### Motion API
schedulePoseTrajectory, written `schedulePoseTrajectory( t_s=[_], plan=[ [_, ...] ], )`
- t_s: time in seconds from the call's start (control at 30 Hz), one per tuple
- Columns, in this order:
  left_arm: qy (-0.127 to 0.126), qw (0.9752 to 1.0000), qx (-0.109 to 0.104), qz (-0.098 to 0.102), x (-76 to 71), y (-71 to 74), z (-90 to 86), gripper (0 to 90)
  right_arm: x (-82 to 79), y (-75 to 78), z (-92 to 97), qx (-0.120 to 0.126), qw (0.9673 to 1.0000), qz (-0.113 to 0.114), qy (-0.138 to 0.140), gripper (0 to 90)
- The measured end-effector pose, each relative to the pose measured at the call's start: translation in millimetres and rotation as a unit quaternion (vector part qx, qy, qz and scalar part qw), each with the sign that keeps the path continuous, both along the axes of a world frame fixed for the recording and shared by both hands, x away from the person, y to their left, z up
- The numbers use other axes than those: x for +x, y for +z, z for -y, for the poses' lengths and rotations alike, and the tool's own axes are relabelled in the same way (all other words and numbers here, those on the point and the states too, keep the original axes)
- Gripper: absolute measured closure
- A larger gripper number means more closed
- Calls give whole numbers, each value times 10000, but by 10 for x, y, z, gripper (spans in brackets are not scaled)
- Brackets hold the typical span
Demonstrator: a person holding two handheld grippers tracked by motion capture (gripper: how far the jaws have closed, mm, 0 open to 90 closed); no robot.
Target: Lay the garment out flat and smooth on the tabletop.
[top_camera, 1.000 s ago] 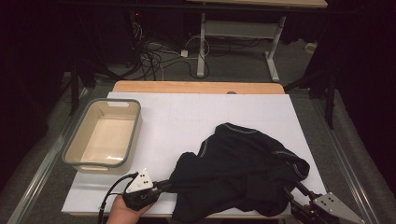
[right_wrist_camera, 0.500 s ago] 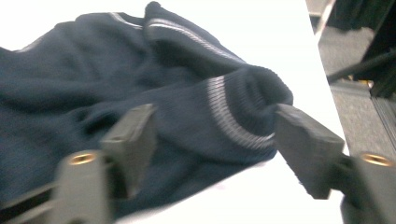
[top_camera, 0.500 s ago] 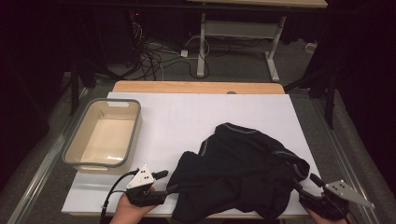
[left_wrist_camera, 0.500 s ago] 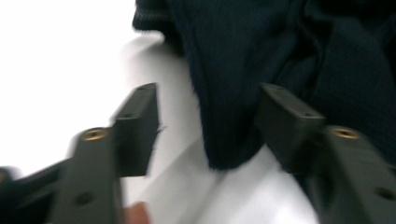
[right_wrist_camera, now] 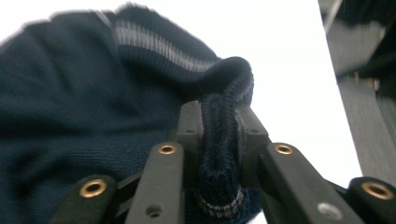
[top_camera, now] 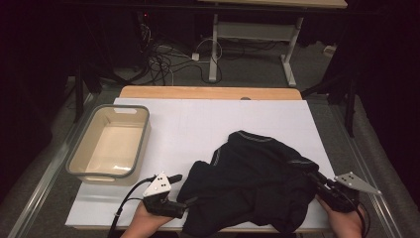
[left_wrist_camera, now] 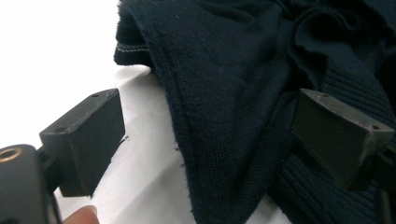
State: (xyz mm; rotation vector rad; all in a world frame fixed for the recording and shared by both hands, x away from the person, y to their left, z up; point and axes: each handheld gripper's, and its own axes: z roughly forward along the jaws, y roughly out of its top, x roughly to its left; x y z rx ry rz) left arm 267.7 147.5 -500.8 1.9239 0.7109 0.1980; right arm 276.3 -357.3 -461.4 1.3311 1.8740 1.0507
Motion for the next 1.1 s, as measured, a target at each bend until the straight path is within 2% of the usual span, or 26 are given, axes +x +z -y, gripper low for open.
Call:
schedulePoseTrajectory(
  t_s=[0.1, 0.13, 0.17, 0.2, 0.23, 0.27, 0.3, 0.37, 0.43, 0.47, 0.63, 0.7, 0.73, 0.77, 0.8, 0.87, 0.9, 0.97, 1.0, 1.03, 1.07, 1.1],
  plan=[
    [-14, 10000, -42, 22, -6, -1, -8, 102, -120, 198, -36, 148, 9986, 511, 80, 779],
    [-7, 10000, -58, 26, -6, -2, -11, 107, -183, 319, -69, 204, 9964, 800, 167, 779],
    [-10, 10000, -64, 20, -5, -2, -12, 107, -208, 369, -95, 245, 9954, 900, 214, 779],
    [-15, 10000, -60, 14, -4, -2, -11, 107, -208, 369, -95, 245, 9954, 900, 214, 779],
    [-17, 10000, -59, 12, -4, -2, -11, 107, -255, 454, -157, 185, 9931, 1125, 276, 779],
    [-18, 10000, -67, 24, -6, -3, -11, 107, -273, 486, -182, 131, 9919, 1226, 308, 779],
    [-18, 10000, -67, 24, -6, -3, -11, 107, -273, 486, -182, 131, 9919, 1226, 308, 779],
    [-21, 10000, -75, 26, -5, -3, -13, 107, -305, 536, -198, 122, 9896, 1402, 309, 781],
    [-19, 10000, -80, 22, -4, -4, -15, 107, -301, 528, -186, 110, 9895, 1415, 273, 781],
    [-20, 10000, -82, 21, -4, -4, -15, 107, -267, 476, -133, 191, 9914, 1276, 204, 780],
    [-22, 10000, -81, 30, -7, -4, -15, 107, -244, 396, -68, 375, 9928, 1124, 174, 758],
    [-21, 10000, -76, 25, -5, -4, -14, 107, -243, 394, -95, 353, 9934, 1077, 194, 631],
    [-19, 10000, -80, 26, -5, -4, -15, 107, -270, 420, -141, 285, 9928, 1152, 137, 514],
    [-16, 10000, -81, 27, -6, -4, -16, 107, -270, 420, -141, 285, 9928, 1152, 137, 514],
    [-14, 10000, -84, 27, -6, -4, -16, 107, -308, 467, -205, 227, 9917, 1250, 199, 495],
    [-11, 10000, -85, 27, -6, -4, -17, 109, -318, 468, -249, 229, 9915, 1242, 301, 496],
    [-8, 10000, -83, 25, -6, -3, -18, 111, -278, 386, -353, 224, 9935, 938, 601, 484],
    [-2, 10000, -88, 45, -11, -3, -20, 111, -185, 216, -468, 40, 9964, 333, 776, 417],
    [1, 9999, -93, 51, -13, -3, -21, 112, -153, 129, -501, -29, 9972, 139, 731, 380],
    [1, 9999, -93, 51, -13, -3, -21, 113, -153, 129, -501, -29, 9972, 139, 731, 380],
    [5, 9999, -102, 55, -14, -3, -24, 113, -122, 60, -508, -30, 9978, -46, 666, 307],
    [19, 9999, -117, 57, -16, -4, -26, 113, -102, -8, -472, 61, 9983, -326, 480, 216]
  ],
)
